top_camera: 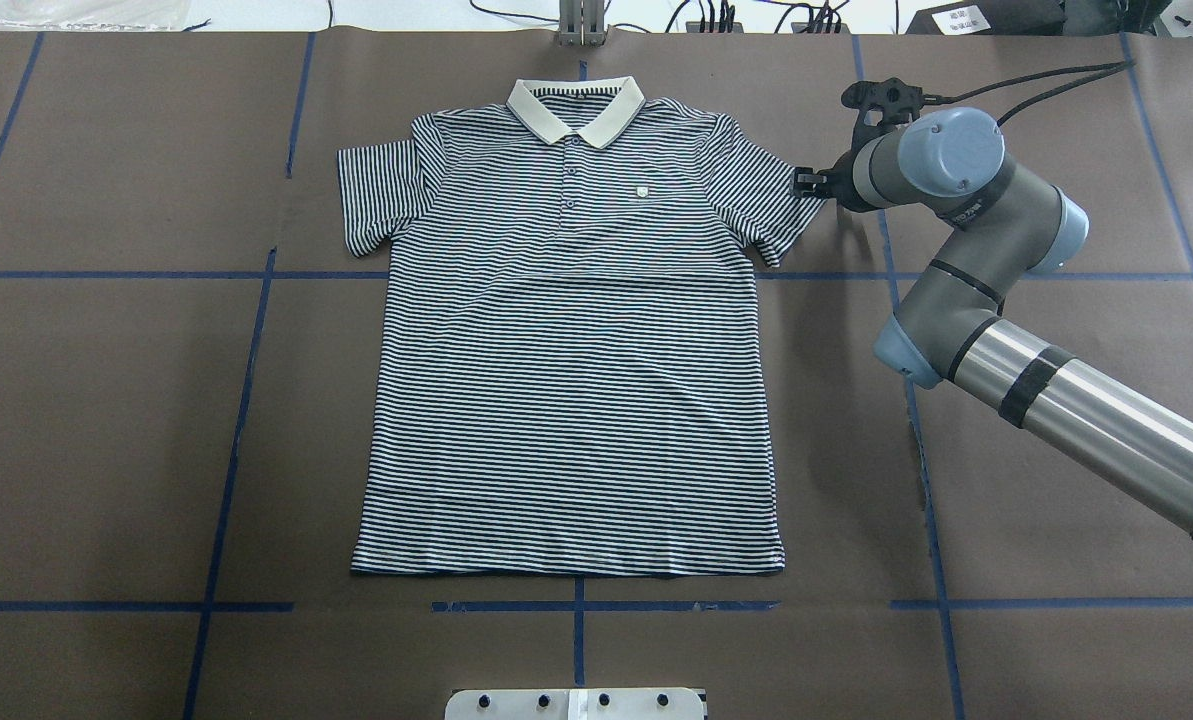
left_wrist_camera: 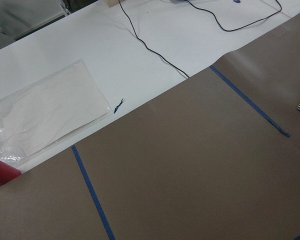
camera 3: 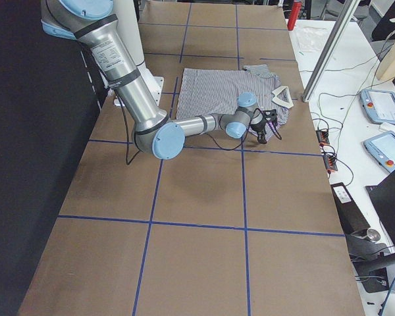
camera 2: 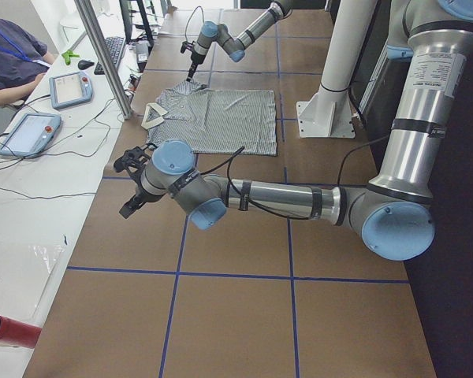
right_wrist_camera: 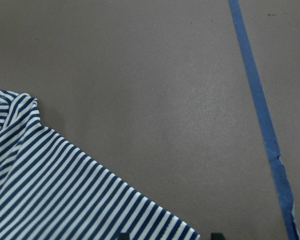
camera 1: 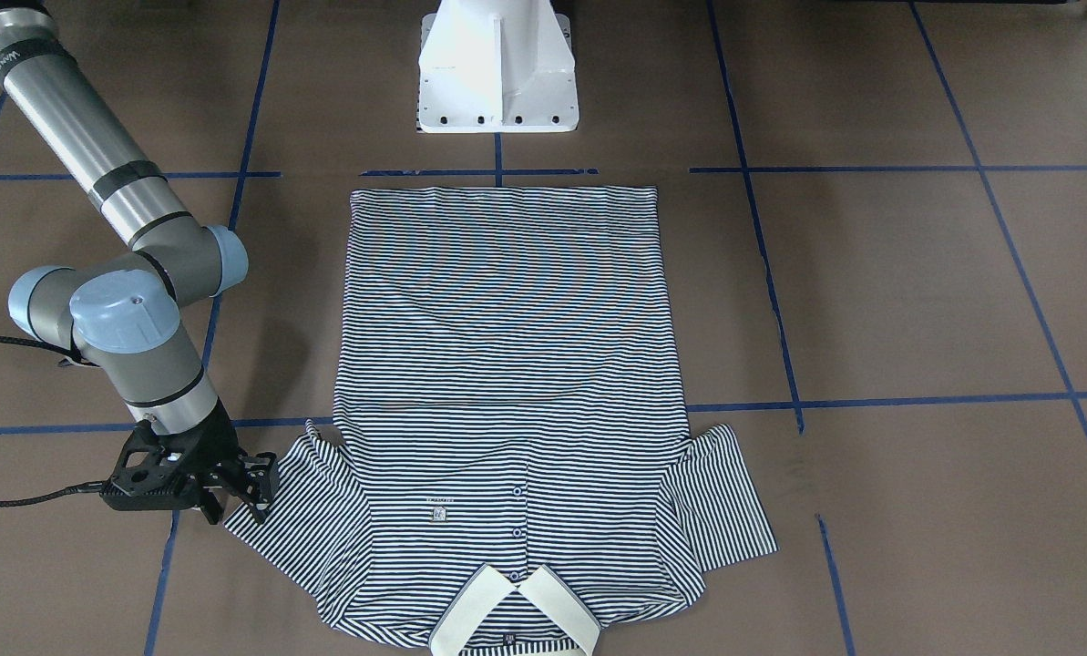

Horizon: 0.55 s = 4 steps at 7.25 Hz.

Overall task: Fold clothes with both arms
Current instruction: 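Move the right gripper to the sleeve nearest it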

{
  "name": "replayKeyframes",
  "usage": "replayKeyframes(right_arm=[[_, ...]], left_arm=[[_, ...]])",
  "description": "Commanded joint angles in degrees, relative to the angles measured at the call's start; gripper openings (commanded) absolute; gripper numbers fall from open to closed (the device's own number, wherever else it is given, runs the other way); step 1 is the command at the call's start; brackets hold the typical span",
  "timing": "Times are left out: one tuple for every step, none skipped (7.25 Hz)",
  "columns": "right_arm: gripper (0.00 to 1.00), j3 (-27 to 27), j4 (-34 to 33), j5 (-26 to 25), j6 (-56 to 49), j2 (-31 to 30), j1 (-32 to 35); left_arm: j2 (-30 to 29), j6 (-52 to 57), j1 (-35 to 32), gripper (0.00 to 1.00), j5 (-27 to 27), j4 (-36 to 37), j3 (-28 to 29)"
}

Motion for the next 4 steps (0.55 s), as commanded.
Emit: replayKeyframes(right_arm=[[0.0,0.23,-0.07,0.0,0.04,-0.05,-0.03],[0.0,0.67,-0.07,0.0,0.22,0.12,0.05],[0.0,1.28,-0.68,0.09,0.48,1.08,0.23],[0.0,1.46,-3.21,0.09,0.57,2.57,0.23]], left_arm=[[0.16,0.03,0.0,1.0,0.05,0.0,0.03],[0.25,0.12,0.0,1.0,0.05,0.0,0.03],[0.34,0.12,0.0,1.0,0.05,-0.09,0.03],[0.34,0.12,0.0,1.0,-0.04,-0.09,0.03]])
